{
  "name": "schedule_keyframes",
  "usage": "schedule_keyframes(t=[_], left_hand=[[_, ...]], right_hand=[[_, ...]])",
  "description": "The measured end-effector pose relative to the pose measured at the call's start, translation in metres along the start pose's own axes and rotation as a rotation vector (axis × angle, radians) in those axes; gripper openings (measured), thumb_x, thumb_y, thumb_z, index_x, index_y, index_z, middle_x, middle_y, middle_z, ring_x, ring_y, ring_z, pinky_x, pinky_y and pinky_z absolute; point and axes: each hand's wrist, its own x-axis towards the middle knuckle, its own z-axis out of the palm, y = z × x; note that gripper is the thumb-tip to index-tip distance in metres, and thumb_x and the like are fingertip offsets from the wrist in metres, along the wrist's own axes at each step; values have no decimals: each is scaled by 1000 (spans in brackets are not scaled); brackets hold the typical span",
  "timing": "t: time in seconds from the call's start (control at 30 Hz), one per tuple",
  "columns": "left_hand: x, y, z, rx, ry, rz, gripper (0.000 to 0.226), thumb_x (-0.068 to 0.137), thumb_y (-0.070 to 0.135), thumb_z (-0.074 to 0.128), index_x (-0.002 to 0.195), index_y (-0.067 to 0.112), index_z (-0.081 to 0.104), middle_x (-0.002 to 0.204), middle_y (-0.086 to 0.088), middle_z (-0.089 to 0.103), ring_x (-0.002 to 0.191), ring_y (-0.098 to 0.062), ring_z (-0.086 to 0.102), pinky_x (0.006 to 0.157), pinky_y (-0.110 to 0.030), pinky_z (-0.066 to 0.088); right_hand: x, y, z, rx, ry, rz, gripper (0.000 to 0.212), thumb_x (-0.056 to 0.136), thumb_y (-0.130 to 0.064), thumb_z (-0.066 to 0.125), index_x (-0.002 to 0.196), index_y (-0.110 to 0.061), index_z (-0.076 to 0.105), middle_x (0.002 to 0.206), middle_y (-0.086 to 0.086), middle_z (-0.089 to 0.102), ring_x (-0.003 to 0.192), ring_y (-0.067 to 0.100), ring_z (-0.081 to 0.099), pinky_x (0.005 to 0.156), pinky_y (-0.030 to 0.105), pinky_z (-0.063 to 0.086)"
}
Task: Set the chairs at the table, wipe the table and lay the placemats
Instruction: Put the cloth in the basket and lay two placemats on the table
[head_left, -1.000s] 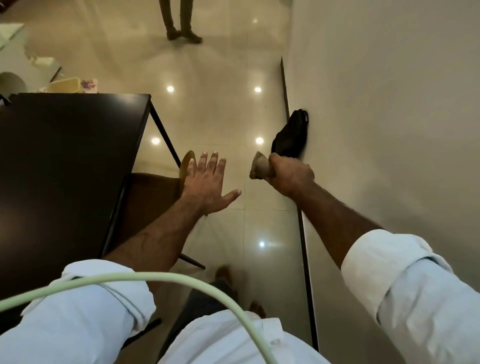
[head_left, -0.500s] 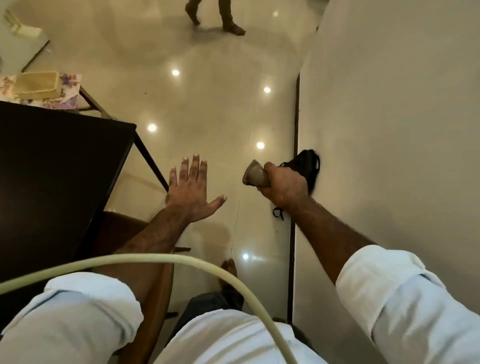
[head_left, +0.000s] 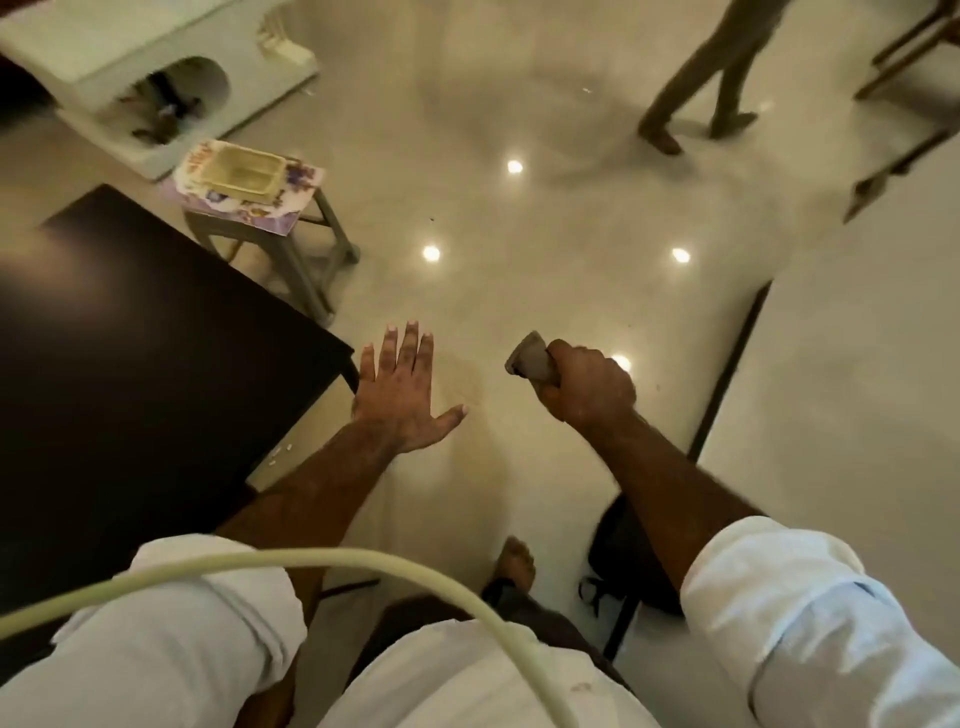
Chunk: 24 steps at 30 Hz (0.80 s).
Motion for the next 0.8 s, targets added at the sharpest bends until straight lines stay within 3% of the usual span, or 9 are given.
schedule_keyframes(t=[0.1, 0.2, 0.3, 0.43, 0.67, 0.8], left_hand=[[49, -12, -22, -35, 21, -111, 125, 89, 96, 24, 171, 13, -22, 176, -13, -35, 165, -39, -27, 133, -64, -6], [82, -27, -42, -91, 31, -228, 126, 90, 95, 29, 171, 13, -22, 177, -13, -33, 165, -38, -28, 134, -63, -5], [115, -53, -55, -107, 17, -335, 127, 90, 96, 27, 170, 12, -23, 177, -13, -33, 164, -38, -28, 134, -63, -5], [181, -106, -82, -183, 38, -459, 130, 88, 97, 30, 169, 11, -25, 176, -13, -35, 164, -37, -29, 134, -63, -5], [292, -194, -136, -240, 30, -541, 131, 89, 95, 34, 169, 11, -26, 176, -14, -35, 163, -37, -31, 134, -62, -7], [340, -245, -157, -267, 40, -603, 130, 89, 95, 33, 170, 10, -24, 178, -13, -31, 164, -37, -29, 134, -62, -6]], right_hand=[[86, -13, -18, 36, -11, -102, 31, 103, -53, 56, 106, -22, 62, 92, 0, 61, 80, 33, 62, 70, 34, 43], [160, -33, -34, 18, -18, -241, 34, 102, -53, 59, 111, -20, 62, 102, 5, 71, 88, 38, 69, 70, 35, 46], [231, -70, -45, 12, -47, -360, 39, 103, -48, 61, 125, -17, 57, 110, 8, 73, 95, 39, 71, 72, 37, 46], [322, -131, -54, 67, -17, -484, 58, 100, -43, 63, 147, -15, 45, 102, 9, 74, 84, 39, 73, 71, 42, 58], [473, -232, -68, 1, -104, -571, 53, 102, -46, 63, 141, -16, 44, 106, 8, 72, 78, 31, 59, 70, 38, 47], [547, -288, -73, -36, -159, -648, 54, 101, -49, 66, 140, -16, 47, 108, 7, 72, 89, 35, 71, 70, 39, 50]])
